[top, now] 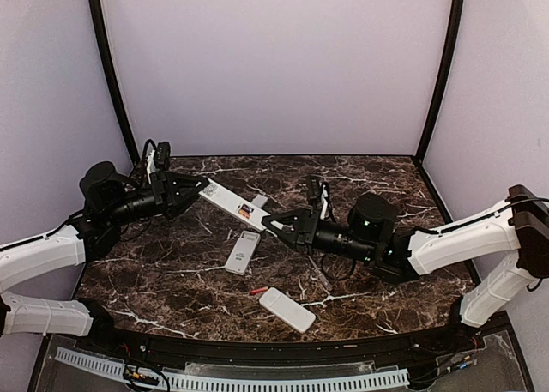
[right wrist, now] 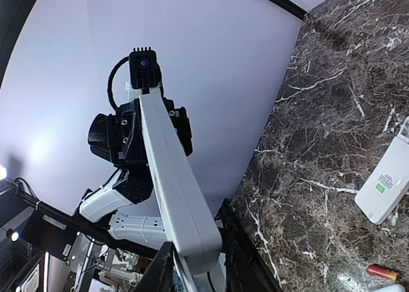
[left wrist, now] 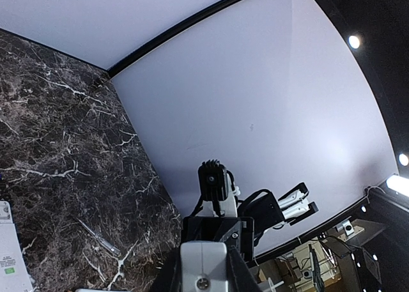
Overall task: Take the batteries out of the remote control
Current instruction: Remove the battery cover from the remote control, then place the battery cover at the center of the board, then place the remote control without the battery cover at the center of the board, then pick up the screwdriver from the center of the board, then pass from the right arm to the left, then pass from the left arm to the right
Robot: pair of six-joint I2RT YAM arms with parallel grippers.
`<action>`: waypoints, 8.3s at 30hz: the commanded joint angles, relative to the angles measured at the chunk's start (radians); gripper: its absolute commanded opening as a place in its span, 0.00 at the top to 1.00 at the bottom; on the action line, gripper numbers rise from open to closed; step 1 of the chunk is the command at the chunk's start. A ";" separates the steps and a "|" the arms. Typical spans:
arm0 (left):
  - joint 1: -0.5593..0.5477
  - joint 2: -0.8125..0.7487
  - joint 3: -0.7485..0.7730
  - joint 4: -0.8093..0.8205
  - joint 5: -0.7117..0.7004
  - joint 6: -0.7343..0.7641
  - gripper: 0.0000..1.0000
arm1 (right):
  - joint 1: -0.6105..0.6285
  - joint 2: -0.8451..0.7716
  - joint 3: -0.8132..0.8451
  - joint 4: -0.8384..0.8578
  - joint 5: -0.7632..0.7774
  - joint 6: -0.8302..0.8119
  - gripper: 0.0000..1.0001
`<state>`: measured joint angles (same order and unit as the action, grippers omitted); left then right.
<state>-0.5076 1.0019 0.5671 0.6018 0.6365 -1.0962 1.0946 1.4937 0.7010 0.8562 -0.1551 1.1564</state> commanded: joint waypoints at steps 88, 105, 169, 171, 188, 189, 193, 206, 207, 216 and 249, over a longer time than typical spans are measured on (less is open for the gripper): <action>0.110 0.302 -0.029 -0.671 0.034 0.501 0.88 | -0.101 0.564 0.800 -1.424 0.572 -0.686 0.69; 0.110 0.349 -0.067 -0.662 -0.124 0.517 0.52 | -0.096 0.301 0.635 -1.324 0.319 -0.622 0.35; 0.116 -0.034 0.067 -0.849 -0.182 0.474 0.06 | -0.041 0.240 0.296 -1.444 0.323 -0.363 0.88; 0.116 -0.039 0.063 -0.837 -0.168 0.468 0.06 | -0.042 0.225 0.294 -1.438 0.324 -0.357 0.93; -0.119 0.044 0.092 -0.455 0.031 0.320 0.12 | 0.001 -0.168 0.278 -1.187 0.163 -0.612 0.98; -0.143 0.067 0.098 -0.410 0.033 0.289 0.12 | 0.006 -0.174 0.287 -1.181 0.160 -0.628 0.98; -0.191 0.128 0.116 -0.278 0.033 0.211 0.13 | 0.030 -0.152 0.319 -1.148 0.160 -0.663 0.98; -0.225 0.276 0.177 -0.264 0.053 0.178 0.18 | 0.112 -0.041 0.380 -1.107 0.109 -0.701 1.00; -0.225 0.283 0.178 -0.261 0.053 0.173 0.18 | 0.115 -0.036 0.385 -1.108 0.112 -0.704 1.00; -0.226 0.355 0.192 -0.225 0.071 0.149 0.52 | 0.118 -0.016 0.408 -1.132 0.111 -0.718 1.00; -0.242 0.193 0.075 -0.042 -0.117 0.068 1.00 | 0.125 -0.256 0.081 -0.585 0.281 -0.349 0.17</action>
<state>-0.7444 1.2217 0.6678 0.4324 0.5571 -0.9958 1.2110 1.2877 0.8978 -0.0780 0.0944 0.6525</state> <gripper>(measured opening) 0.060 0.829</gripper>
